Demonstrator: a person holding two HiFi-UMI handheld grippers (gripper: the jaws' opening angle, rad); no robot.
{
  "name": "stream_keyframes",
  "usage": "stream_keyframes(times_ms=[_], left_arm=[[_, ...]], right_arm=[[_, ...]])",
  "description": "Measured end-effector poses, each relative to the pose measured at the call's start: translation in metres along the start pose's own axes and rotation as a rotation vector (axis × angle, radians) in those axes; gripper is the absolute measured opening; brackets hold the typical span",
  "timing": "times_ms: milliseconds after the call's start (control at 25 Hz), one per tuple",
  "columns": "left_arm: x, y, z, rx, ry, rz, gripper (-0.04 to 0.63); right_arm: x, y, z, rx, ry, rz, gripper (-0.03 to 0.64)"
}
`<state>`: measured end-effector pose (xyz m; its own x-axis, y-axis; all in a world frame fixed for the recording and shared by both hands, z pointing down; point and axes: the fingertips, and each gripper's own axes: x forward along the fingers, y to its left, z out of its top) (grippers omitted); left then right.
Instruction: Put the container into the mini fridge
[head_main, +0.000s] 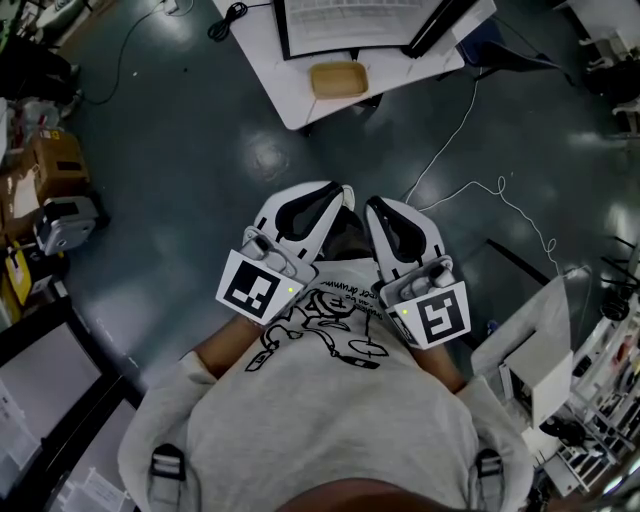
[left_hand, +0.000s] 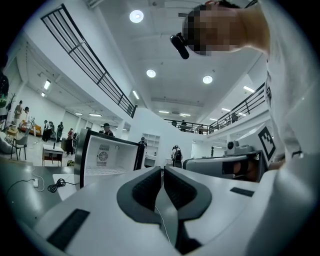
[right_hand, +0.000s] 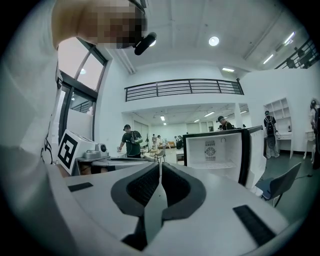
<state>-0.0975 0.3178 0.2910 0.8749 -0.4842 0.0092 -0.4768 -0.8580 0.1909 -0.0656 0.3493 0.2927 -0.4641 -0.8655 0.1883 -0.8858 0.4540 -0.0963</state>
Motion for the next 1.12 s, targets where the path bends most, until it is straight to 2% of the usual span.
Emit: stream_keyframes(times_ms=[280, 720, 1120], left_arm=[[0.029, 0.017, 0.008, 0.004, 0.002, 0.010, 0.032], [0.072, 0.032, -0.001, -0.016, 0.028, 0.026, 0.032], [0.114, 0.042, 0.005, 0.007, 0.025, 0.053, 0.032]], right_arm=[[0.017, -0.031, 0.003, 0.011, 0.011, 0.003, 0.037], [0.032, -0.077, 0.005, 0.021, 0.012, 0.023, 0.037], [0.047, -0.120, 0.012, 0.022, 0.001, 0.057, 0.037]])
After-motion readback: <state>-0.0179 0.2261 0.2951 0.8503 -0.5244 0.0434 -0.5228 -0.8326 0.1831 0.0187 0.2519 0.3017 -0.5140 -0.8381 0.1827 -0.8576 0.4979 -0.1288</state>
